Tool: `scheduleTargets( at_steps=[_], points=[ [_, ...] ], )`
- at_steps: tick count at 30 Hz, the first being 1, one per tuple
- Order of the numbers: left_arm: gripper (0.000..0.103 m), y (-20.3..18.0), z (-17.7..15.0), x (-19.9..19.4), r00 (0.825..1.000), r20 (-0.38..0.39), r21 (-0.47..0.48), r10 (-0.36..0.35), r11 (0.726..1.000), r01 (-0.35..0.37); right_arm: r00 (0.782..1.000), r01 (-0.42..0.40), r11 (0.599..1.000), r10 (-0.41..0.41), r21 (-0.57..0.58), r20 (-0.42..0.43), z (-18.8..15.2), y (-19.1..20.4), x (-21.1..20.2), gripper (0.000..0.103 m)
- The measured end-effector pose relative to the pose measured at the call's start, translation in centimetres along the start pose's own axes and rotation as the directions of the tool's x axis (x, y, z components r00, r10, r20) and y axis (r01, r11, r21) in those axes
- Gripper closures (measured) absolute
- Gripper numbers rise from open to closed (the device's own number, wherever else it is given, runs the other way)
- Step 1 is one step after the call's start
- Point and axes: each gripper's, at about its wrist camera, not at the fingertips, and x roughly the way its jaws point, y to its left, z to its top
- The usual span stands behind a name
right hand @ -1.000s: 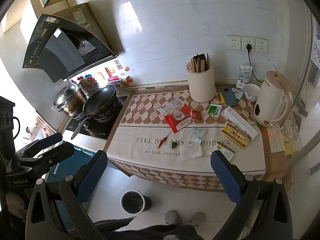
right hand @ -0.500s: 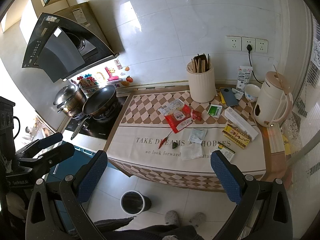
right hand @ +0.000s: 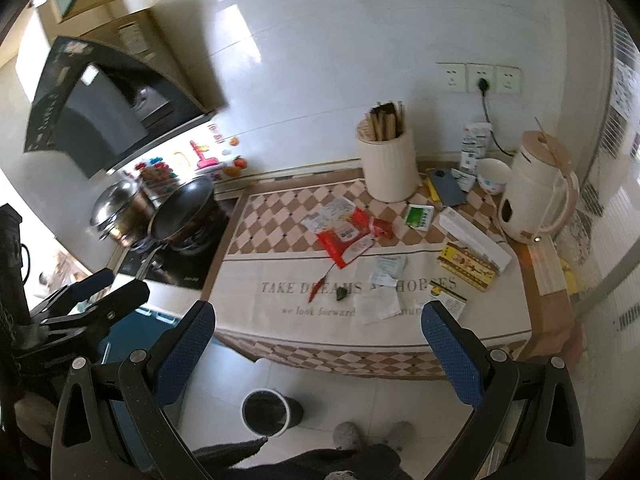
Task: Collect trash
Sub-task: 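Grasp the white tissue with the left tool while the right tool grasps the white paper strip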
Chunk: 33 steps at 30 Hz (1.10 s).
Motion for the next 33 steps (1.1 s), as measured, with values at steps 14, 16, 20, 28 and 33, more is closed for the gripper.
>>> scheduleTargets(
  at_steps=[14,16,20,28,33],
  points=[
    [0.0,-5.3,-2.0,22.3,0.918,-0.392,-0.092,0.057,0.991,-0.1,0.957,0.254,0.963,-0.237,0.088,-0.17,2.8,-14.4,14.6,0.0],
    [0.0,-7.3,-2.3,25.8,0.885,-0.464,-0.129,0.023,0.987,-0.094,0.944,0.27,0.96,-0.248,0.076,-0.219,3.6,-17.2,17.7,0.0],
    [0.0,-10.6,-3.4,31.6,0.818,-0.576,-0.149,-0.001,0.983,-0.103,0.903,0.296,0.955,-0.273,0.02,-0.331,5.1,-22.6,23.5,0.0],
    [0.017,-12.2,-8.3,38.8,0.685,-0.721,-0.312,-0.107,0.932,-0.182,0.802,0.284,0.946,-0.325,-0.159,-0.5,6.1,-31.4,35.1,0.0],
    [0.033,-13.0,-10.0,40.4,0.676,-0.726,-0.346,-0.126,0.916,-0.202,0.781,0.239,0.946,-0.322,-0.221,-0.535,6.1,-33.1,39.7,0.0]
  ],
)
